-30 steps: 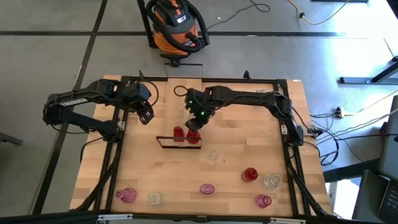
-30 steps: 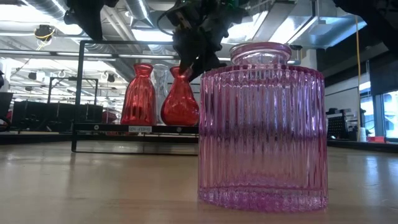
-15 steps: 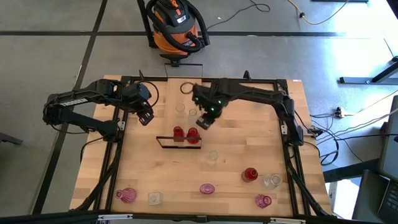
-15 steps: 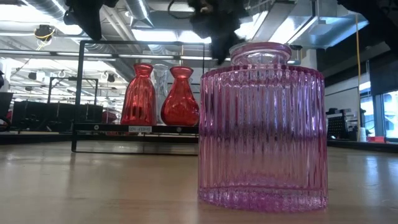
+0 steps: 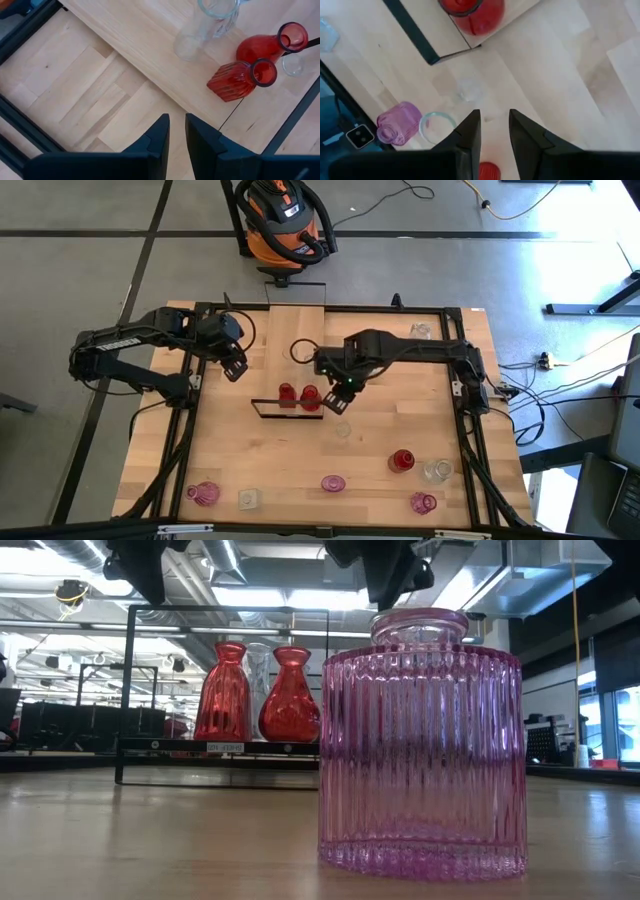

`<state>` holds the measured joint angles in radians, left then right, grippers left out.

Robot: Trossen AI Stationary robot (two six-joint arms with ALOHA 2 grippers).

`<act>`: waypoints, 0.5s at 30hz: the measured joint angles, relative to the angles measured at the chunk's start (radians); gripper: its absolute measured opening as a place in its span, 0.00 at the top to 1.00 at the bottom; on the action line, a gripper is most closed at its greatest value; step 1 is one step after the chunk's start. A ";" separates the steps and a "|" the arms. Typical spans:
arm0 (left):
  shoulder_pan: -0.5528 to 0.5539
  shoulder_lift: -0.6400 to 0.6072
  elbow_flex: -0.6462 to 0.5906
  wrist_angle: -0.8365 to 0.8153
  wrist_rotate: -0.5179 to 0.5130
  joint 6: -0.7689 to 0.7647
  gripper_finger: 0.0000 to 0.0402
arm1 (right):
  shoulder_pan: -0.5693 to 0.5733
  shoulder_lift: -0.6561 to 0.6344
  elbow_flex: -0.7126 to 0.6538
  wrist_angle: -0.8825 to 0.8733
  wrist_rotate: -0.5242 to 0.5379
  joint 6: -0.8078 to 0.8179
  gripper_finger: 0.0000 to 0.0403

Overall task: Sort vases onto shelf
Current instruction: Put the transparent vase on the shelf

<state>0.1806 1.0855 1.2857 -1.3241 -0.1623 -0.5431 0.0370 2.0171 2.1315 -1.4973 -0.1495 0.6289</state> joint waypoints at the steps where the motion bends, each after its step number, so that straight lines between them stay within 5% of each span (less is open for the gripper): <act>1: 0.000 0.000 0.000 0.000 0.000 0.002 0.86 | 0.003 0.000 0.000 0.000 -0.001 0.000 0.79; 8: 0.000 0.000 0.000 0.000 0.027 0.004 0.86 | 0.052 -0.022 -0.023 0.013 -0.018 0.022 0.79; 15: 0.000 0.000 -0.001 -0.003 0.027 0.012 0.86 | 0.112 -0.199 -0.313 0.265 -0.046 0.143 0.87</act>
<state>0.1806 1.0855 1.2850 -1.3273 -0.1352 -0.5315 0.1486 1.8182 1.8182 -1.2326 -0.1951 0.7716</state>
